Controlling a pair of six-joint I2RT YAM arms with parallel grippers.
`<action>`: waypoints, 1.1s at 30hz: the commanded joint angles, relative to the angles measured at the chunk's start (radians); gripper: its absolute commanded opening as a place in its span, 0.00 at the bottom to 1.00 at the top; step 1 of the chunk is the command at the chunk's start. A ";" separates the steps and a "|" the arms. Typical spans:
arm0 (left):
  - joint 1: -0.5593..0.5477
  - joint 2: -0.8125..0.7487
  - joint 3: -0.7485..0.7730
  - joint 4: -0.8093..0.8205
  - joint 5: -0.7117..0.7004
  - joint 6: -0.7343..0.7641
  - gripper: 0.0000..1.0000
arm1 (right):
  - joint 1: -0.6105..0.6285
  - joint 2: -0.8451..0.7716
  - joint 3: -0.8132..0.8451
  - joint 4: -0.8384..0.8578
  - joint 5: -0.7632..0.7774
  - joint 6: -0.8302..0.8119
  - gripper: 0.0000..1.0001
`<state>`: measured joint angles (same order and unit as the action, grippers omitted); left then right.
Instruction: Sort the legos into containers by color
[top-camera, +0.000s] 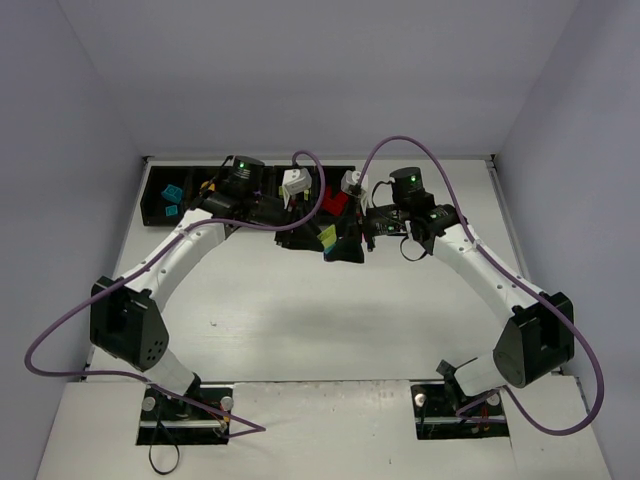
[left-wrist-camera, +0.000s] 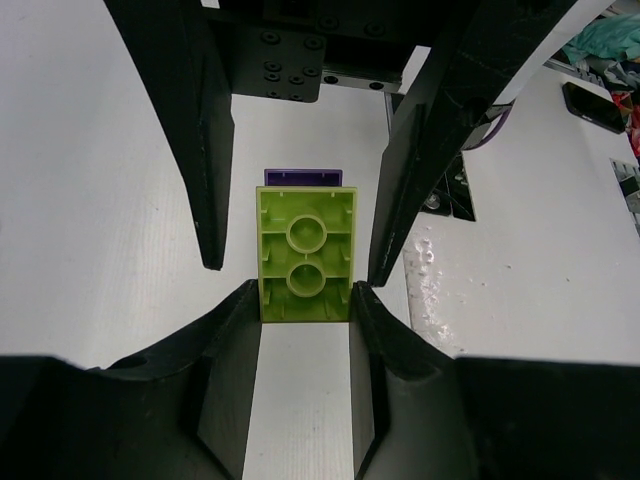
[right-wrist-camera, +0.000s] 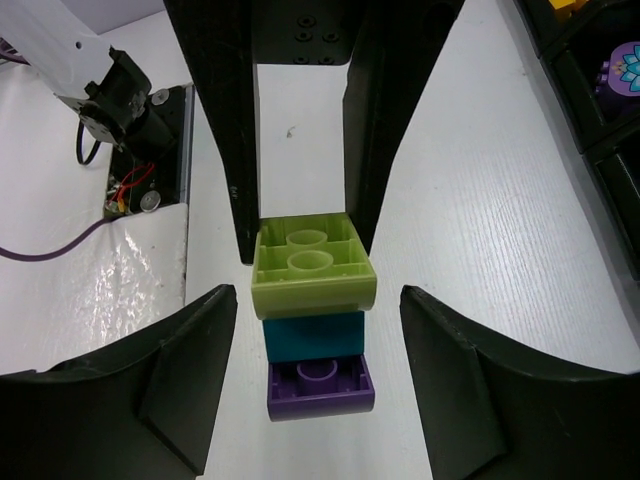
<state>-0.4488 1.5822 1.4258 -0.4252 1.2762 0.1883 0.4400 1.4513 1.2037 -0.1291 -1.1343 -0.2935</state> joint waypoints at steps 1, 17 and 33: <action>0.005 -0.068 0.002 0.020 0.051 0.046 0.00 | -0.003 -0.034 0.005 0.025 0.010 -0.022 0.63; 0.005 -0.053 0.027 0.017 0.057 0.056 0.00 | -0.007 0.011 0.025 -0.040 -0.076 -0.076 0.43; 0.004 -0.037 0.033 0.025 0.057 0.037 0.30 | -0.009 0.017 0.037 -0.073 -0.090 -0.105 0.00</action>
<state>-0.4477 1.5635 1.4132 -0.4500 1.2785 0.2230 0.4374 1.4696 1.2041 -0.1986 -1.1915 -0.3756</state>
